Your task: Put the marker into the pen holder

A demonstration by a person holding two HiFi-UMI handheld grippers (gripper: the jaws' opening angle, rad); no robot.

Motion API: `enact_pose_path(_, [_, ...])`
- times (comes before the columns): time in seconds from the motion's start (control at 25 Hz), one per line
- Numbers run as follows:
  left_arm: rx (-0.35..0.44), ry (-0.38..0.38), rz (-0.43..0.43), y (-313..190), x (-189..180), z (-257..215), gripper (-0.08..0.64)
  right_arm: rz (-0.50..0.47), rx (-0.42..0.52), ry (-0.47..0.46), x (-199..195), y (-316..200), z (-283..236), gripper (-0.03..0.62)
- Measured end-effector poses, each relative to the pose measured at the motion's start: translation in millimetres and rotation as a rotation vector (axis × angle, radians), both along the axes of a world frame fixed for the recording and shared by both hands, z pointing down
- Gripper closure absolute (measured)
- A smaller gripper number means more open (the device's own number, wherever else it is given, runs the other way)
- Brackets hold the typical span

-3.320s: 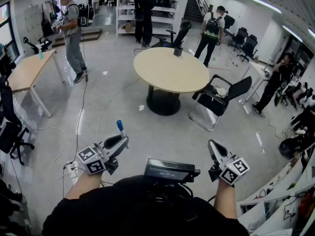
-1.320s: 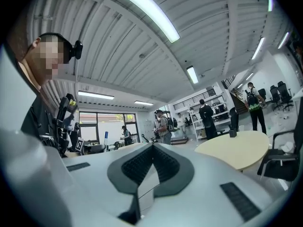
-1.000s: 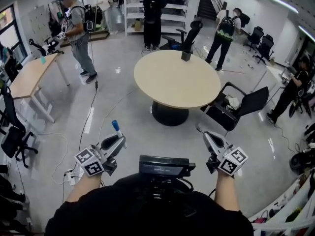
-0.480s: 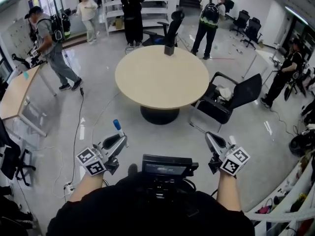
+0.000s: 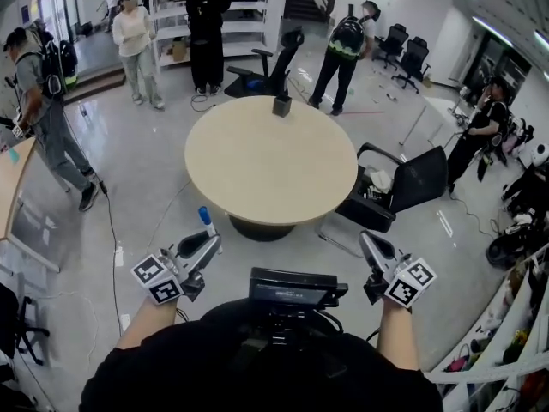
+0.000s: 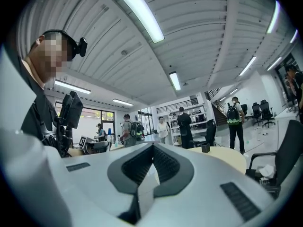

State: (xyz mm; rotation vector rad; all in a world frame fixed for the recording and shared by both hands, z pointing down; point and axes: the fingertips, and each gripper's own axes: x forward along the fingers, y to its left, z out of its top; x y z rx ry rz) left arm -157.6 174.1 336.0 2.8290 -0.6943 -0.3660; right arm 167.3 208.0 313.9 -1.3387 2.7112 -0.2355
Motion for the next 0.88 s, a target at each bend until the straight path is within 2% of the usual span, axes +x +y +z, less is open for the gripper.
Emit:
enact_pose_path(0.2, [0.004,0.006,0.014,-62.6,-39.6,0.6,0.488,0.015,-0.009,0.013,-40.0,-57.8,0.9,0.588])
enact_pose_path(0.4, [-0.019,0.013,0.004,-113.9,-55.7,5.1,0.488,-0.017,-0.039,0.034,-64.0,-112.8,5.3,0.588])
enact_pose_path(0.6, [-0.045,-0.001,-0.039,-157.2,-51.8,18.4,0.488,-0.051,-0.051,0.019,-54.3,-170.5,16.1,0.588])
enact_pose_path(0.72, [-0.04,-0.01,-0.069,-178.7,-36.0,17.1,0.488,-0.084,-0.044,0.01,-37.5,-202.9,18.4,0.588])
enact_pose_path(0.88, [-0.034,-0.02,-0.152,-210.8,-8.7,11.8,0.488,-0.159,-0.035,-0.005,-11.0,-262.0,22.2,0.588])
